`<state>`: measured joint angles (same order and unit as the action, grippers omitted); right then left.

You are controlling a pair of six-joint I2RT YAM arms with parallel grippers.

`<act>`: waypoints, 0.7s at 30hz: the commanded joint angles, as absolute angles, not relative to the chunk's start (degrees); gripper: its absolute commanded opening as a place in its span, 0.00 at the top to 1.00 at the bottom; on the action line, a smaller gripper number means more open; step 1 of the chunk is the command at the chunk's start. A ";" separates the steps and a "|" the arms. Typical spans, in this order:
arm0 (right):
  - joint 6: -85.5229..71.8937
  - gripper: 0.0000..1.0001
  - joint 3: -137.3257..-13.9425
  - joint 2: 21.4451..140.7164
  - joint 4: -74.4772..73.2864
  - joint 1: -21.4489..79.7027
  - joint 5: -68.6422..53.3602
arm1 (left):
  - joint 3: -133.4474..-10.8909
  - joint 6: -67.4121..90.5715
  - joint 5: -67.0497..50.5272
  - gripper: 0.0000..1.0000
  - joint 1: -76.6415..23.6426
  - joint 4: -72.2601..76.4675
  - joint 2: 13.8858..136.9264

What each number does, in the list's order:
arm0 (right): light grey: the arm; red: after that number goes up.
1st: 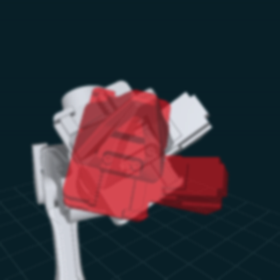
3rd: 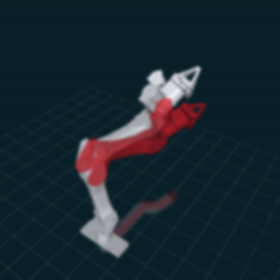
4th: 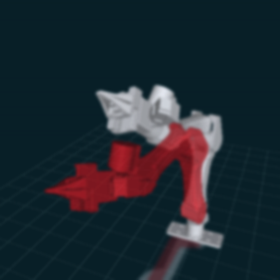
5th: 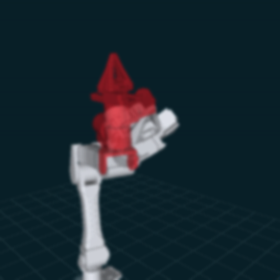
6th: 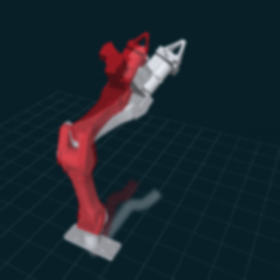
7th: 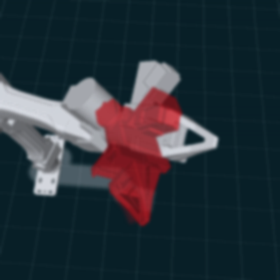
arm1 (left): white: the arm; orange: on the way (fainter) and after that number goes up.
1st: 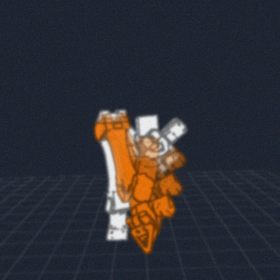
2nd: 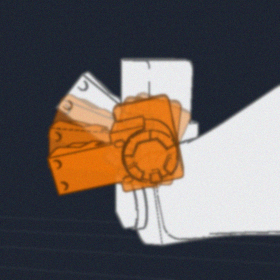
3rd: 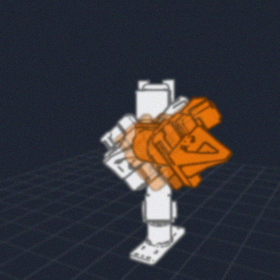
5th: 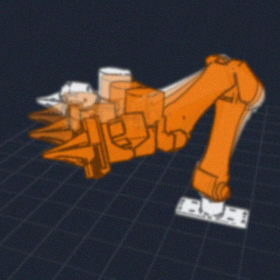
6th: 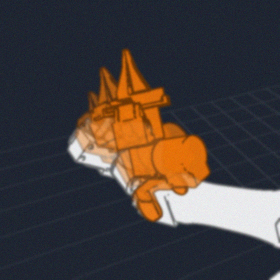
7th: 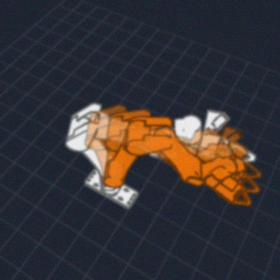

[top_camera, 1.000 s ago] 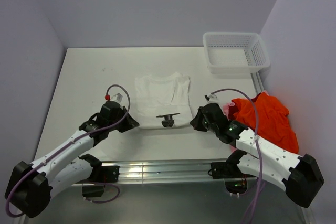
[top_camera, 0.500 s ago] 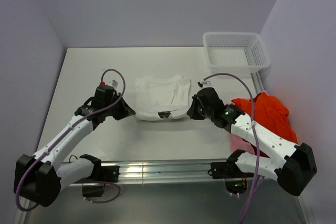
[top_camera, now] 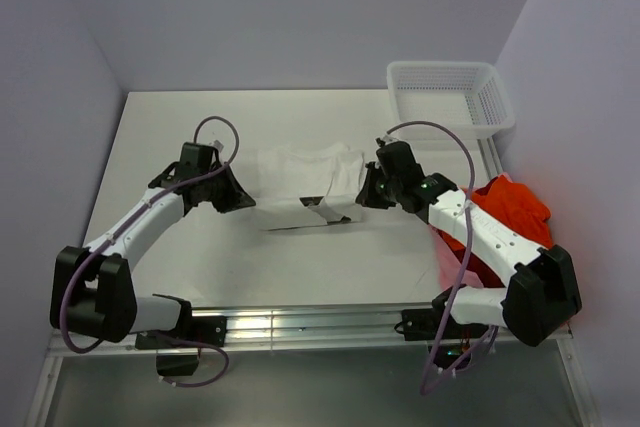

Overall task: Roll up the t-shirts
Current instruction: Roll the tshirt

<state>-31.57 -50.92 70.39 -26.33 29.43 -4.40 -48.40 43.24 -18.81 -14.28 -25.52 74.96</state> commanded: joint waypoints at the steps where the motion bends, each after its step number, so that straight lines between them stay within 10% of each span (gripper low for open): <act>1: -29.36 1.00 -54.93 72.15 -26.10 27.60 -4.92 | -53.69 40.35 -20.21 1.00 -13.01 -24.52 77.94; 21: -28.04 1.00 -68.28 91.21 -25.23 20.13 -9.05 | -75.66 37.53 -22.23 1.00 -10.20 -30.06 100.27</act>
<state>-29.50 -64.29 88.71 -26.15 22.00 -8.73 -70.59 39.55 -21.71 -11.14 -29.12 97.73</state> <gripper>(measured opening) 0.010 0.025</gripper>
